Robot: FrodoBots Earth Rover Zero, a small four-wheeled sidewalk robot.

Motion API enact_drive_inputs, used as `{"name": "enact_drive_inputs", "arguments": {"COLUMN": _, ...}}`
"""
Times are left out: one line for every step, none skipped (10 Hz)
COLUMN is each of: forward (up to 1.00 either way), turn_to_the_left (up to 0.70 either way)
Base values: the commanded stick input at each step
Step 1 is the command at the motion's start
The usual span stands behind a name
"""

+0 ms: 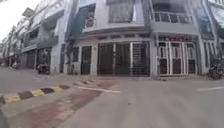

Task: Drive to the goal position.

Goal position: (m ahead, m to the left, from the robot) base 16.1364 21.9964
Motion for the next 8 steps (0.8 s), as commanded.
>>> {"name": "enact_drive_inputs", "arguments": {"forward": 1.00, "turn_to_the_left": 0.05}}
{"name": "enact_drive_inputs", "arguments": {"forward": 1.00, "turn_to_the_left": 0.05}}
{"name": "enact_drive_inputs", "arguments": {"forward": 1.00, "turn_to_the_left": 0.35}}
{"name": "enact_drive_inputs", "arguments": {"forward": 1.00, "turn_to_the_left": 0.45}}
{"name": "enact_drive_inputs", "arguments": {"forward": 1.00, "turn_to_the_left": 0.45}}
{"name": "enact_drive_inputs", "arguments": {"forward": 1.00, "turn_to_the_left": 0.45}}
{"name": "enact_drive_inputs", "arguments": {"forward": 1.00, "turn_to_the_left": 0.45}}
{"name": "enact_drive_inputs", "arguments": {"forward": 1.00, "turn_to_the_left": 0.45}}
